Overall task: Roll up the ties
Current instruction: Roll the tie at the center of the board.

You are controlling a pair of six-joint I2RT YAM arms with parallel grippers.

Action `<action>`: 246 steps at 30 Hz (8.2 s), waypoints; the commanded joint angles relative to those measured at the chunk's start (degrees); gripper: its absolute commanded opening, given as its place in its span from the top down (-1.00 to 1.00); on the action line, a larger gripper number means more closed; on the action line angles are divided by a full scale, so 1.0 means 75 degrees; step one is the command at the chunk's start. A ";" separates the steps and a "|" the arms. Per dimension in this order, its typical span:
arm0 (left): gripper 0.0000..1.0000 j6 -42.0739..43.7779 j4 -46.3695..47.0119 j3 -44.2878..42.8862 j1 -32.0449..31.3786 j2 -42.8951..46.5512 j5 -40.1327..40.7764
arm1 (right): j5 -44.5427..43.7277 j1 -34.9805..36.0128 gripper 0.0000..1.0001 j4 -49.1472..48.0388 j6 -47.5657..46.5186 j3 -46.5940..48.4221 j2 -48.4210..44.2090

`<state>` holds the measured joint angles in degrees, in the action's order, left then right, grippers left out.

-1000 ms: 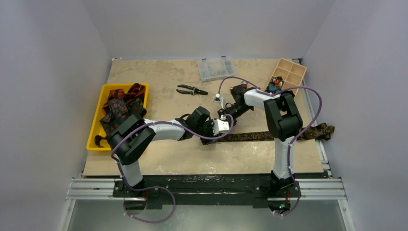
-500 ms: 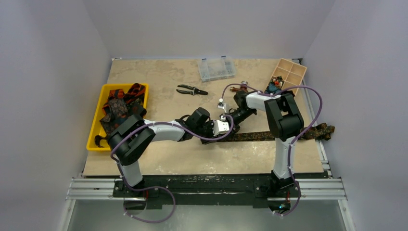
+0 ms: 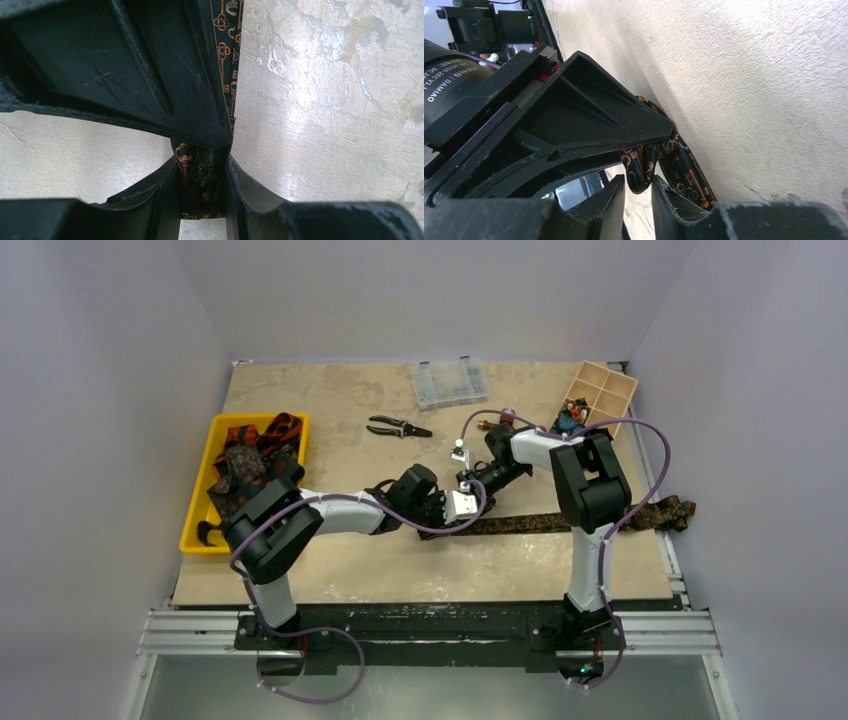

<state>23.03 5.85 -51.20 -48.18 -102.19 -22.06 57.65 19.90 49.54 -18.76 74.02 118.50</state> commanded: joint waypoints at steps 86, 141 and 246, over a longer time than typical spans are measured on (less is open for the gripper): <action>0.35 -0.0116 0.0304 -0.0082 -0.0044 -0.0522 -0.0141 | -0.0574 -0.0649 0.50 0.0350 -0.0200 -0.0027 -0.0196; 0.11 -0.0334 0.0956 -0.0319 -0.0162 -0.0811 0.0240 | -0.0180 -0.0735 1.00 0.0026 -0.0522 -0.0238 -0.0030; -0.16 -0.0669 0.1909 0.0779 0.0543 0.0085 -0.1496 | -0.1633 -0.0661 1.00 -0.0204 0.0179 -0.0217 0.0259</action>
<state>19.07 19.22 -49.10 -46.59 -106.10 -28.82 52.86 14.94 51.09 -18.17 72.90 120.07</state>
